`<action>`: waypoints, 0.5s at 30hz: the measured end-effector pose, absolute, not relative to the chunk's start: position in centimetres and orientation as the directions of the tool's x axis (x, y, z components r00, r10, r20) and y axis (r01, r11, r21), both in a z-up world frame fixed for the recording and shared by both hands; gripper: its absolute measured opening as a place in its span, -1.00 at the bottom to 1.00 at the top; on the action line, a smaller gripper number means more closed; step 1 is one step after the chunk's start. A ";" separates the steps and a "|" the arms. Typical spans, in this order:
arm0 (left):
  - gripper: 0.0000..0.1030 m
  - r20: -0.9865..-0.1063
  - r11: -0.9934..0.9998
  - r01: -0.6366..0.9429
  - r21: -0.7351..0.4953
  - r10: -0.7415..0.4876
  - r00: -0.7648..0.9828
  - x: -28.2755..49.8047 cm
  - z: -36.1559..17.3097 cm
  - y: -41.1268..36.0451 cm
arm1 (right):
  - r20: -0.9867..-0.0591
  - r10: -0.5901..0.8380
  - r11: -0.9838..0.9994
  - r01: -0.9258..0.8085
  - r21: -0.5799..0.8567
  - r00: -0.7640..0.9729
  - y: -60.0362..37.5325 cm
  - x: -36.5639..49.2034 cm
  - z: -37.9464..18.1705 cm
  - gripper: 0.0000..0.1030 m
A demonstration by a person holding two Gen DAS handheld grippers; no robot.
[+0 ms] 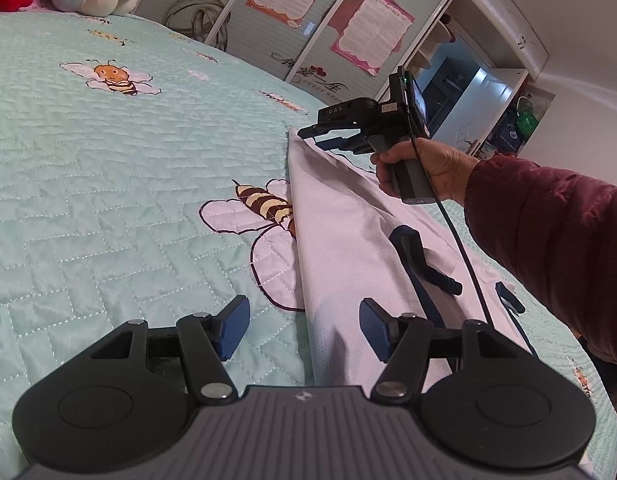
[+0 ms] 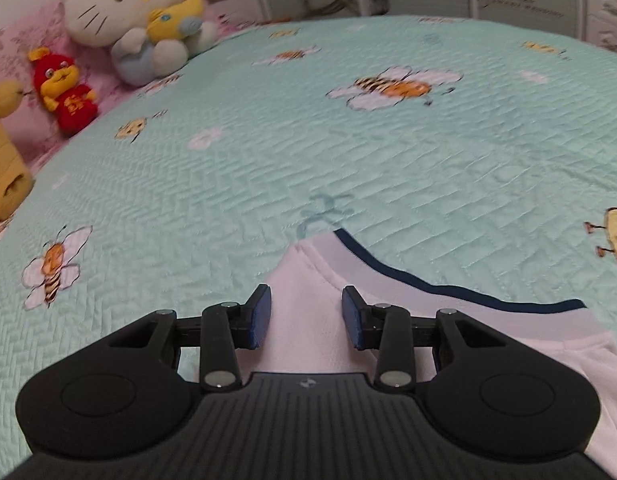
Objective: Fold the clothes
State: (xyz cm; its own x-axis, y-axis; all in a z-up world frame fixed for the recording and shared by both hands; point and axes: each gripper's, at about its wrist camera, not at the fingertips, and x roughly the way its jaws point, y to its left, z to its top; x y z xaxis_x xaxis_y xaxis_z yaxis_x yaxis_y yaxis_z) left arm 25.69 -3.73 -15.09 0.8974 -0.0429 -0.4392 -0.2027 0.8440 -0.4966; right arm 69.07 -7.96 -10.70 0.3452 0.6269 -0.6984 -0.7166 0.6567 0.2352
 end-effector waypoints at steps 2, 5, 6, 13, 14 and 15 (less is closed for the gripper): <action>0.25 -0.438 0.844 -0.202 -0.497 -0.043 0.898 25.7 -15.1 -3.7 | -0.697 0.649 0.632 -0.726 0.271 0.305 -8.2 69.6 -10.8 -0.23; 0.25 -0.438 0.844 -0.202 -0.496 -0.042 0.898 25.7 -15.1 -3.7 | -0.693 0.669 0.610 -0.731 0.307 0.268 -8.5 70.3 -10.8 -0.34; 0.25 -0.438 0.844 -0.202 -0.496 -0.042 0.898 25.7 -15.1 -3.7 | -0.691 0.676 0.603 -0.732 0.318 0.256 -8.6 70.5 -10.9 -0.37; 0.25 -0.436 0.843 -0.201 -0.500 -0.044 0.899 25.7 -15.2 -3.7 | -0.705 0.681 0.559 -0.763 0.325 0.199 -8.2 70.9 -11.1 -1.00; 0.25 -0.436 0.843 -0.200 -0.500 -0.045 0.899 25.7 -15.2 -3.7 | -0.705 0.679 0.560 -0.767 0.314 0.207 -8.1 70.9 -11.0 -1.00; 0.25 -0.436 0.843 -0.200 -0.500 -0.045 0.899 25.7 -15.2 -3.7 | -0.698 0.681 0.563 -0.767 0.306 0.221 -8.1 70.8 -10.9 -1.00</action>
